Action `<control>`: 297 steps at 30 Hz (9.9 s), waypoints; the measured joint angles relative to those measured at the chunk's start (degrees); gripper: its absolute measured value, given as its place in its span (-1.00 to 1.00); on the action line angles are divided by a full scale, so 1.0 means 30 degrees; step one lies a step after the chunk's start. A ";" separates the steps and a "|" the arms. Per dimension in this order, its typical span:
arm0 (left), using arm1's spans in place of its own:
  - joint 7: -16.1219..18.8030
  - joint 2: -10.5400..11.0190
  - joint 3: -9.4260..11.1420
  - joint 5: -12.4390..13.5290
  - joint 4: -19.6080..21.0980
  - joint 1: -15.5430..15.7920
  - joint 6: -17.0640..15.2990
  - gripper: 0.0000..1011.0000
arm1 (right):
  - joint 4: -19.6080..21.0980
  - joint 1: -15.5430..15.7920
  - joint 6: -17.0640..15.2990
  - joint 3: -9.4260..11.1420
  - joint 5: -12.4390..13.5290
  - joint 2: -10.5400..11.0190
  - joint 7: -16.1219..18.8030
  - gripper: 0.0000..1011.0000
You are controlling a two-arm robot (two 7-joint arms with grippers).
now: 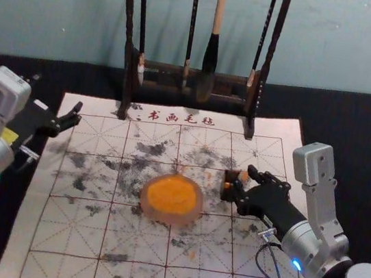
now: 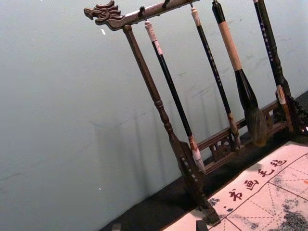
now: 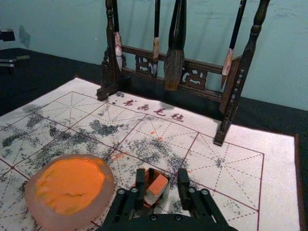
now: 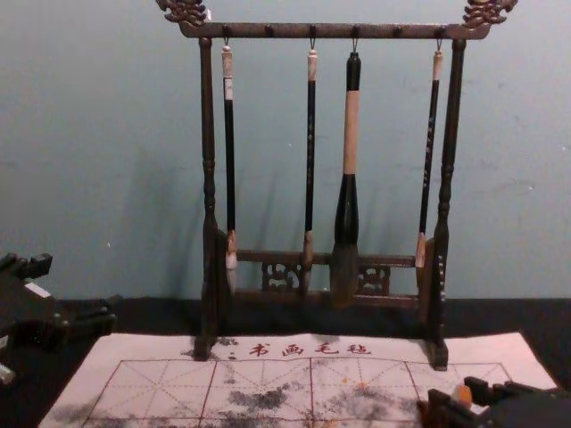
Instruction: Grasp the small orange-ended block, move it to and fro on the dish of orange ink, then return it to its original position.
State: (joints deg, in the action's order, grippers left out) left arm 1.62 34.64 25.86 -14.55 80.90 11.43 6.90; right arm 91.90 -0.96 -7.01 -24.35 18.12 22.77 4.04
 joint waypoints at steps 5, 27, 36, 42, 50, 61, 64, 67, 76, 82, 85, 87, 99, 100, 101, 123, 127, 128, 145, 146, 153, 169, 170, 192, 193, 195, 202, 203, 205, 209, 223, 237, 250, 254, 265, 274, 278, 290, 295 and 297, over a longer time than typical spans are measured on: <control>0.0001 0.0000 -0.0001 0.0001 0.0000 0.0000 0.0001 0.98 | 0.0001 0.0000 0.0008 -0.0001 0.0000 0.0001 0.0000 -0.46; 0.0000 0.0000 0.0000 0.0001 -0.0001 0.0000 0.0001 0.98 | 0.0001 0.0000 0.0016 0.0001 0.0002 0.0001 0.0002 -0.75; 0.0000 0.0001 0.0000 0.0001 0.0000 -0.0001 0.0000 0.98 | 0.0174 0.0204 0.0211 0.0498 0.0059 -0.0293 0.0626 -0.75; 0.0000 0.0000 -0.0001 0.0001 -0.0001 0.0000 0.0001 0.98 | 0.0444 0.0238 0.0195 0.0705 -0.0091 -0.0317 0.1137 -0.75; 0.0000 0.0000 0.0000 0.0001 0.0000 0.0000 0.0001 0.98 | 0.0885 -0.0099 0.0018 0.0735 -0.0801 0.0290 0.2468 -0.75; 0.0000 0.0000 0.0000 0.0001 -0.0001 0.0000 0.0001 0.98 | 0.1687 -0.1111 0.0247 0.1413 -0.1260 0.1540 0.4920 -0.75; 0.0000 0.0000 0.0001 0.0001 0.0000 0.0000 0.0001 0.98 | 0.1676 -0.1574 0.0506 0.1490 -0.1313 0.1681 0.5667 -0.75; 0.0000 0.0000 0.0000 0.0001 0.0000 0.0000 0.0000 0.98 | 0.1254 -0.2427 0.0767 0.1234 -0.1327 0.1825 0.6793 -0.75; 0.0000 0.0000 0.0000 0.0001 -0.0001 -0.0001 0.0000 0.98 | 0.0016 -0.4586 0.0733 0.0042 -0.0855 0.1748 0.9013 -0.75; 0.0000 0.0000 0.0000 0.0001 -0.0001 0.0000 0.0001 0.98 | -0.0940 -0.6092 -0.0011 -0.1085 -0.0504 0.1587 1.0348 -0.75; 0.0000 0.0000 0.0000 0.0001 -0.0001 0.0000 0.0000 0.98 | -0.1400 -0.6809 -0.0405 -0.1714 -0.0556 0.1559 1.0822 -0.75; 0.0000 0.0000 -0.0001 0.0001 -0.0002 -0.0001 0.0000 0.98 | -0.1674 -0.7129 -0.0586 -0.2026 -0.0625 0.1546 1.1062 -0.75; 0.0000 0.0000 0.0000 0.0001 0.0000 0.0000 0.0001 0.98 | -0.3654 -0.9256 -0.1596 -0.4092 -0.1152 0.1424 1.2516 -0.75; 0.0000 0.0000 0.0000 0.0001 0.0000 0.0000 0.0001 0.98 | -0.3760 -0.9359 -0.1652 -0.4185 -0.1157 0.1412 1.2574 -0.75; 0.0000 0.0001 0.0000 0.0001 -0.0001 0.0000 0.0001 0.98 | -0.3949 -0.9529 -0.1732 -0.4351 -0.1160 0.1390 1.2691 -0.75; 0.0000 0.0000 0.0000 0.0001 -0.0001 0.0000 0.0001 0.98 | -0.6335 -1.1539 -0.2829 -0.6255 -0.0654 0.0781 1.3646 -0.75; 0.0000 0.0000 -0.0001 0.0001 0.0000 0.0000 0.0001 0.98 | -0.6665 -1.1772 -0.2803 -0.6492 -0.0736 0.0642 1.3587 -0.75; 0.0000 0.0001 -0.0001 0.0001 0.0000 0.0001 0.0001 0.98 | -0.6724 -1.1812 -0.2793 -0.6534 -0.0762 0.0619 1.3584 -0.75; 0.0000 0.0000 0.0000 0.0001 0.0000 0.0000 0.0001 0.98 | -0.7127 -1.2219 -0.2688 -0.6903 -0.1010 0.0441 1.3396 -0.75; 0.0000 0.0000 -0.0001 0.0001 -0.0001 0.0000 0.0001 0.98 | -0.7150 -1.2241 -0.2665 -0.6910 -0.1040 0.0449 1.3387 -0.75; 0.0000 0.0000 0.0000 0.0001 0.0000 0.0000 0.0001 0.98 | -0.7113 -1.2274 -0.2605 -0.6906 -0.1077 0.0582 1.3387 -0.75; 0.0000 0.0000 0.0000 0.0001 -0.0001 0.0000 0.0001 0.98 | -0.5925 -1.1781 -0.2406 -0.7020 -0.1097 0.1659 1.3890 -0.75; 0.0000 0.0000 -0.0001 0.0001 0.0000 0.0000 0.0000 0.98 | -0.5839 -1.1738 -0.2405 -0.7022 -0.1087 0.1721 1.3909 -0.75; -0.0001 0.0000 0.0000 0.0001 -0.0001 0.0001 0.0000 0.98 | -0.5109 -1.1390 -0.2444 -0.7409 -0.0717 0.1796 1.4136 -0.76; 0.0000 0.0000 -0.0001 0.0001 0.0000 0.0000 0.0001 0.98 | -0.5164 -1.1411 -0.2438 -0.7423 -0.0716 0.1744 1.4126 -0.75; 0.0000 0.0000 0.0000 0.0001 0.0000 0.0000 0.0001 0.98 | -0.5342 -1.1500 -0.2416 -0.7464 -0.0721 0.1570 1.4076 -0.76; 0.0000 0.0001 -0.0001 0.0001 -0.0001 0.0000 0.0000 0.98 | -0.5831 -1.1768 -0.2356 -0.7534 -0.0780 0.1052 1.3947 -0.75; 0.0000 0.0000 0.0000 0.0001 0.0000 0.0001 0.0001 0.98 | -0.5831 -1.1768 -0.2356 -0.7534 -0.0780 0.1052 1.3947 -0.75; 0.0000 0.0000 0.0000 0.0001 0.0000 0.0000 0.0001 0.98 | -0.5943 -1.1833 -0.2330 -0.7541 -0.0778 0.0932 1.3929 -0.75; 0.0000 0.0000 0.0000 0.0001 -0.0001 0.0000 0.0001 0.98 | -0.6068 -1.1910 -0.2257 -0.7550 -0.0749 0.0785 1.3926 -0.75; 0.0000 -0.0001 0.0000 0.0001 0.0000 0.0000 0.0000 0.98 | -0.6602 -1.2086 -0.2085 -0.7685 -0.0659 0.0300 1.3904 -0.76; 0.0000 0.0000 0.0000 0.0002 -0.0001 -0.0001 0.0001 0.98 | -0.7361 -1.2216 -0.1949 -0.7616 -0.0687 -0.0210 1.3570 -0.75; 0.0000 0.0000 0.0000 0.0001 -0.0001 0.0000 0.0001 0.98 | -0.8037 -1.2363 -0.1815 -0.7233 -0.0768 -0.0383 1.3291 -0.76; 0.0000 0.0000 0.0000 0.0001 0.0000 0.0000 0.0000 0.98 | -0.8057 -1.2316 -0.1823 -0.7119 -0.0782 -0.0335 1.3243 -0.76; 0.0000 0.0000 0.0000 0.0001 -0.0001 0.0000 0.0001 0.98 | -0.7796 -1.2075 -0.1940 -0.6777 -0.0807 0.0008 1.3121 -0.76; 0.0000 0.0000 0.0000 0.0001 -0.0001 -0.0001 0.0001 0.98 | -0.7221 -1.1695 -0.2151 -0.6445 -0.0671 0.0515 1.2999 -0.75; 0.0000 0.0000 0.0000 0.0001 -0.0001 0.0000 0.0000 0.98 | -0.6891 -1.1492 -0.2208 -0.6331 -0.0524 0.0747 1.3001 -0.76; 0.0000 0.0000 0.0000 0.0001 -0.0001 0.0000 0.0001 0.98 | -0.5874 -1.0875 -0.2362 -0.6242 -0.0133 0.1395 1.3159 -0.76; 0.0000 0.0001 0.0000 0.0001 -0.0001 0.0000 0.0001 0.98 | -0.5604 -1.0686 -0.2424 -0.6296 0.0005 0.1599 1.3233 -0.76; 0.0000 0.0000 0.0000 0.0002 -0.0001 0.0000 0.0001 0.98 | -0.5519 -1.0634 -0.2453 -0.6297 0.0059 0.1651 1.3251 -0.76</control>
State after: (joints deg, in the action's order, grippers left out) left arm 1.62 34.64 25.86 -14.55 80.90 11.43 6.91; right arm 75.35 -32.86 -14.37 -43.24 18.29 27.72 43.79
